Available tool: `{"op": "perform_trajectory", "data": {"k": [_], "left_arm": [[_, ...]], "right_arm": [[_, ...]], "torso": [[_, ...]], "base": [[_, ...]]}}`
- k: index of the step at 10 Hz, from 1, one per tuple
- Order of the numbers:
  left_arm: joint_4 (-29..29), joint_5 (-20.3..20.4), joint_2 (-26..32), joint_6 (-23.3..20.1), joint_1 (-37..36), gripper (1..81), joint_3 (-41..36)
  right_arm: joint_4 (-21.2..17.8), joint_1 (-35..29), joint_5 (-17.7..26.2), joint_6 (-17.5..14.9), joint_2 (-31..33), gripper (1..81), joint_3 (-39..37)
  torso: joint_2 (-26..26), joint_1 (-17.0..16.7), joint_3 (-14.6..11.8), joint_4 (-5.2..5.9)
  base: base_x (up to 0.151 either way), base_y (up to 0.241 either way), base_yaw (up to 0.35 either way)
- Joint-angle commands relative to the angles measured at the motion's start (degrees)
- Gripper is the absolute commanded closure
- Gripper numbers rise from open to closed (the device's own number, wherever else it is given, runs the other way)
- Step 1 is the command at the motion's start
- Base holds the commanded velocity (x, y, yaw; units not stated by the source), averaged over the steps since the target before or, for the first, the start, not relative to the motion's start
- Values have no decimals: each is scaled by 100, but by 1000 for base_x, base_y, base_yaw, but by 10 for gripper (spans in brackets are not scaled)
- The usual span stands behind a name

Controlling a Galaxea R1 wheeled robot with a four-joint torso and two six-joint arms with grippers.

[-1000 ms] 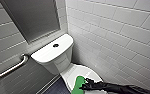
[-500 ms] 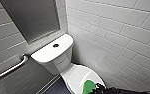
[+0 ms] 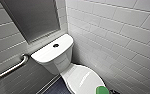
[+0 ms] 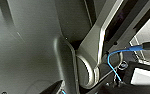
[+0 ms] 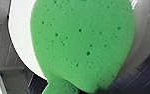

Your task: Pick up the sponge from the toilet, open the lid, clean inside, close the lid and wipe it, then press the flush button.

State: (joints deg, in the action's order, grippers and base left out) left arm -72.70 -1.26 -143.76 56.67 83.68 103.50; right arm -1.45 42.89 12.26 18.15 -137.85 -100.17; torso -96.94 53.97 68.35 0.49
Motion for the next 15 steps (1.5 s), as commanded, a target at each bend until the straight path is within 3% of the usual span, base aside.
{"op": "perform_trajectory", "data": {"k": [1,4,6,7,10,12,13,15], "left_arm": [[2,-138,41,-34,22,10,206],[19,-138,-118,-34,83,10,522],[19,-129,-459,-34,215,10,925],[28,-95,-627,-25,268,10,1189],[28,924,-1005,10,453,10,2331],[2,952,-1163,28,461,10,2570],[-33,952,-1164,27,461,10,2570],[-51,908,-1181,19,453,10,2570]], "right_arm": [[92,522,-180,92,1159,811,219],[22,1726,-970,92,1433,811,-54],[109,2659,-1858,57,1293,811,-1],[119,3027,-2026,-4,1170,811,51],[399,4003,-2456,-13,705,811,-72],[672,4320,-2466,-13,424,811,-176],[672,4479,-2474,-5,221,811,-379],[681,4769,-2492,-5,-183,811,-783]], "torso": [[0,0,0,0],[0,0,0,2],[0,0,0,0],[0,0,0,2],[0,0,-2,2],[-4,0,-4,0],[567,-369,-4,2],[676,-444,-6,2]], "base": [[0,0,0],[0,0,0],[0,0,0],[0,0,0],[0,0,0],[0,0,0],[0,0,0],[0,0,0]]}}
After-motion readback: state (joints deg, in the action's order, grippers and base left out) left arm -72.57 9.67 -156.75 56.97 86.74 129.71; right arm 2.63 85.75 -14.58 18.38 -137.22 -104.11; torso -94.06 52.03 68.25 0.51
